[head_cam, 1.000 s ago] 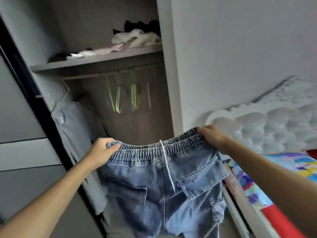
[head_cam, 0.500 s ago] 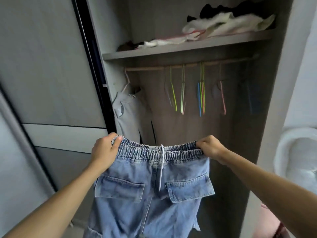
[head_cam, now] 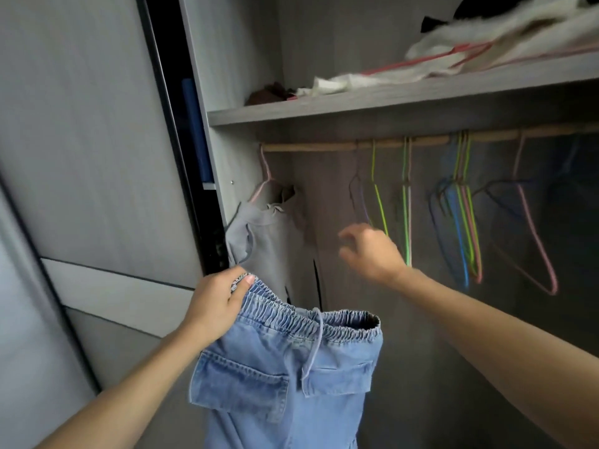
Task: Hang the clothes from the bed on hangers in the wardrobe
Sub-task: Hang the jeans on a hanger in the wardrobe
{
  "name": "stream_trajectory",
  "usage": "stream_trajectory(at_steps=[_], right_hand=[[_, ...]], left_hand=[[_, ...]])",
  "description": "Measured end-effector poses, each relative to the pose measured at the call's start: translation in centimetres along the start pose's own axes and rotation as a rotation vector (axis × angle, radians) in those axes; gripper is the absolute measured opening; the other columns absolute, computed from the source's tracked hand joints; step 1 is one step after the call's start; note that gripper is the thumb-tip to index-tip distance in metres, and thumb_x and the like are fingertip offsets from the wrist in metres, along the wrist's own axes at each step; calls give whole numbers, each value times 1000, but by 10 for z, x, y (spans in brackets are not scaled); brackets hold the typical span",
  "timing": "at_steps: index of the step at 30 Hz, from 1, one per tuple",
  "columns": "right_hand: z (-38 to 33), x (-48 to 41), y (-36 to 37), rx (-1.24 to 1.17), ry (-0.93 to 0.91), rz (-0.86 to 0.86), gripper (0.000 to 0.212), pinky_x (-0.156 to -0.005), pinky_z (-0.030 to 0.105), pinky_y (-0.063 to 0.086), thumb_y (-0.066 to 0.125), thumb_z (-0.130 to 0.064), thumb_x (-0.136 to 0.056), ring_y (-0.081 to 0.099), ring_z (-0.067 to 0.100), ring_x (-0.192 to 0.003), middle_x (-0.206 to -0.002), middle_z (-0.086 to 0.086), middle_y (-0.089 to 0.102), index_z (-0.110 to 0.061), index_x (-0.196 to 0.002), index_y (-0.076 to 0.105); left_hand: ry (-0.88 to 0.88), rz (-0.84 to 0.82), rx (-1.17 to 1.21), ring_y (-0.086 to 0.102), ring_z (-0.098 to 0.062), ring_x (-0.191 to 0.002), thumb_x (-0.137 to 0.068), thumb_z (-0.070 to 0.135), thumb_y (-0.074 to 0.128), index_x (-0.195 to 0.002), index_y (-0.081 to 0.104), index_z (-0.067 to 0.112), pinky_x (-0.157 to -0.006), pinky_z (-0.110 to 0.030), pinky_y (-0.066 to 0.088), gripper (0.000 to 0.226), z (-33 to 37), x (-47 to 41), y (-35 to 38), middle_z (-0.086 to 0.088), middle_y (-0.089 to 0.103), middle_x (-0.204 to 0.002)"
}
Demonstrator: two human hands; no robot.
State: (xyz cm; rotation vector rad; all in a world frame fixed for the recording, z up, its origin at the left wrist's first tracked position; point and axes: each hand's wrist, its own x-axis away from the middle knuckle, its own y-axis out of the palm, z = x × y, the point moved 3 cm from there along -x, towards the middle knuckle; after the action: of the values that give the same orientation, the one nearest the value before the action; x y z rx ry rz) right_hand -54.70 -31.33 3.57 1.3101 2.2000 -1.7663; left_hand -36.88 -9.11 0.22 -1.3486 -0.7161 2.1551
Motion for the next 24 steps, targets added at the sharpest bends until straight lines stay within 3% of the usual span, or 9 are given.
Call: stream_trajectory(at_steps=[3, 7, 10, 13, 15, 18, 21, 24], right_hand=[[0, -64, -15, -13, 96, 203, 52, -97, 39, 41, 60, -28, -88, 46, 37, -123, -129, 18, 51, -6, -133, 48], [31, -130, 7, -12, 375, 103, 62, -95, 36, 44, 63, -35, -89, 50, 37, -123, -132, 23, 51, 2, -134, 41], [46, -164, 23, -157, 473, 135, 43, -91, 32, 46, 60, -27, -91, 58, 32, -114, -124, 17, 60, 0, -123, 54], [51, -187, 26, -405, 596, 284, 27, -89, 41, 50, 58, -19, -92, 62, 31, -103, -117, 18, 64, 1, -111, 60], [50, -197, 24, -459, 610, 401, 28, -85, 43, 51, 60, -18, -91, 63, 29, -95, -109, 18, 68, 5, -107, 66], [42, -203, 17, -517, 579, 518, 20, -80, 34, 49, 62, -16, -91, 61, 26, -93, -101, 16, 68, -4, -105, 70], [38, -197, 12, -529, 541, 525, 21, -68, 32, 45, 63, -27, -90, 56, 21, -75, -86, 7, 64, -14, -105, 70], [41, -188, 7, -495, 568, 513, 26, -58, 31, 40, 62, -36, -90, 49, 20, -65, -80, 4, 61, -17, -106, 70]], left_hand=[[16, -24, 26, 60, -20, -61, -89, 56, 33, -77, 58, 15, -63, -42, 49, 50, -21, -18, 15, -1, 60, -62], [55, -51, 63, 60, -17, -63, -90, 57, 33, -75, 57, 14, -62, -43, 48, 51, -50, -38, 32, 1, 60, -64], [92, -83, 110, 59, -16, -63, -91, 57, 34, -73, 54, 16, -62, -43, 47, 49, -73, -58, 39, 1, 58, -63], [125, -107, 164, 57, -17, -60, -91, 56, 35, -72, 51, 15, -61, -44, 46, 48, -90, -78, 44, 0, 55, -61], [137, -120, 206, 54, -17, -57, -91, 56, 35, -71, 50, 15, -60, -43, 46, 48, -99, -88, 48, 0, 52, -58], [173, -145, 250, 53, -16, -55, -90, 57, 35, -72, 51, 16, -57, -40, 45, 48, -107, -98, 57, 2, 50, -57], [199, -164, 306, 47, -8, -50, -91, 53, 38, -71, 51, 14, -56, -36, 42, 45, -108, -106, 67, 4, 46, -53], [248, -188, 349, 54, -9, -56, -92, 50, 40, -70, 52, 17, -59, -35, 45, 41, -104, -113, 76, 4, 52, -57]])
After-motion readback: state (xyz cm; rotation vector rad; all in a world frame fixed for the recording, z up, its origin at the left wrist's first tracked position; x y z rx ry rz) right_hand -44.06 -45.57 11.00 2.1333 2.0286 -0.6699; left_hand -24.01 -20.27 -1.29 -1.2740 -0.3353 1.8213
